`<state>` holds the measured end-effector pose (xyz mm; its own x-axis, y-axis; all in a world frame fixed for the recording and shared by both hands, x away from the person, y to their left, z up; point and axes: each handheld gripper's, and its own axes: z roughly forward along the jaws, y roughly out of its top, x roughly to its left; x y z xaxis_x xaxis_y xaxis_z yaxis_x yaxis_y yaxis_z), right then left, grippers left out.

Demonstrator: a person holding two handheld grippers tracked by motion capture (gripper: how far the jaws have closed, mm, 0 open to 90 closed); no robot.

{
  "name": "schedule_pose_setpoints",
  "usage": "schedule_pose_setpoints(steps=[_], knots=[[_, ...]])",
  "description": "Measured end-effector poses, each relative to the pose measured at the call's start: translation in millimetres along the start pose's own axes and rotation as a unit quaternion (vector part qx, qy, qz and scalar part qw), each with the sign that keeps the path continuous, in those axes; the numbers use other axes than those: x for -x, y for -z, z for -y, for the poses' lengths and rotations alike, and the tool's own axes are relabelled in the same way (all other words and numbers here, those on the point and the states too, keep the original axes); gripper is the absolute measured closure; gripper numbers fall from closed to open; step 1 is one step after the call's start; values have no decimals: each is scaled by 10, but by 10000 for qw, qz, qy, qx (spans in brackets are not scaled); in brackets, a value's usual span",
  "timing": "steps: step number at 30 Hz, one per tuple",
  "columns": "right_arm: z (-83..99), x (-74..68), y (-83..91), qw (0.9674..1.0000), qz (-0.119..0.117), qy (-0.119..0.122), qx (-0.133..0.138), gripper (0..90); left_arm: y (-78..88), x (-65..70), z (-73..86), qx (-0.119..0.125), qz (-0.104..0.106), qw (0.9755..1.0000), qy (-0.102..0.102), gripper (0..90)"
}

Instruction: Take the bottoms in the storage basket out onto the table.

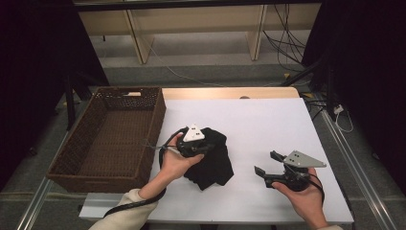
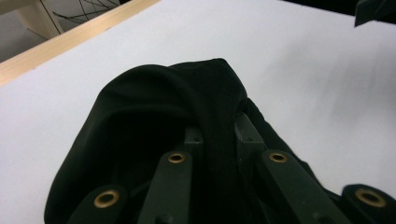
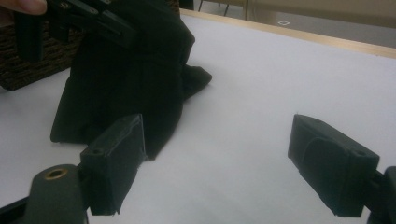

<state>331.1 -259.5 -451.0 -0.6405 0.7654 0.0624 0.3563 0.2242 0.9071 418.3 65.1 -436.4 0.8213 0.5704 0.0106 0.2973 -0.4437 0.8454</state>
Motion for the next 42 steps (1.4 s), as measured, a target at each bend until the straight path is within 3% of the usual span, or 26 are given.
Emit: schedule_pose_setpoints(steps=[35,39,42], knots=[[3,1,0,10000,-7,18,-54,195,-238,-45,252,-654,-187,9976,-108,762],[7,2,-5,10000,-17,17,-58,191,-241,-46,254,-739,-196,9970,-122,734],[8,1,-7,10000,-25,10,-69,186,-231,-43,240,-773,-204,9968,-79,648]])
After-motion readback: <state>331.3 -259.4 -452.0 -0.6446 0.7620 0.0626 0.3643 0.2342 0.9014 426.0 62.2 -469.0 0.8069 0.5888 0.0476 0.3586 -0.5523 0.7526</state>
